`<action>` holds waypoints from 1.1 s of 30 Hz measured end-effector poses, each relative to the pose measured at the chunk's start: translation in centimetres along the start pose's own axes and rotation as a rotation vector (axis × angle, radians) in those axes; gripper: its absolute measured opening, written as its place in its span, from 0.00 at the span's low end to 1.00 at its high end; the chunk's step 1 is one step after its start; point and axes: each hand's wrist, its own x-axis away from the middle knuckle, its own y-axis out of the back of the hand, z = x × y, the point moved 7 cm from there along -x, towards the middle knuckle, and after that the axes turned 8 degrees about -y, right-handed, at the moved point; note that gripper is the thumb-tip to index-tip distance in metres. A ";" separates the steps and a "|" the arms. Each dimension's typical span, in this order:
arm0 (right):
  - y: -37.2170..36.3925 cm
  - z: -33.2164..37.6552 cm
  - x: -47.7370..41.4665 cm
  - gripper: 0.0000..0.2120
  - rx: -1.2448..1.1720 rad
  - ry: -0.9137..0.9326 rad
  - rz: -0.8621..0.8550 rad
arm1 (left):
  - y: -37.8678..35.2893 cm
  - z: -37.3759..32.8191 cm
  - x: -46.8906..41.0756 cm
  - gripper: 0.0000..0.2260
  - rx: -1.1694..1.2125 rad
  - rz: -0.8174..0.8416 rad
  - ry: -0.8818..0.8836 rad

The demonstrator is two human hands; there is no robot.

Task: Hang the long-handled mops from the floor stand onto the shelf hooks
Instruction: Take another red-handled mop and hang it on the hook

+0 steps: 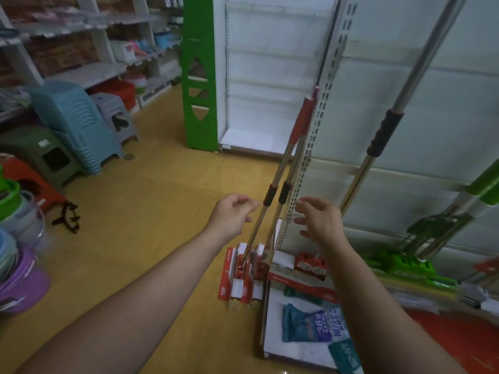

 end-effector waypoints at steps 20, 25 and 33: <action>-9.9 5.8 -7.7 0.17 -0.201 -0.073 -0.246 | 8.9 0.2 -12.6 0.06 -0.026 0.114 -0.028; -9.7 5.3 -13.3 0.23 -0.240 -0.105 -0.280 | 5.9 -0.5 -17.7 0.06 -0.080 0.165 -0.044; -9.1 4.4 -22.2 0.29 -0.163 -0.165 -0.289 | -0.3 -1.3 -26.4 0.09 -0.197 0.233 -0.026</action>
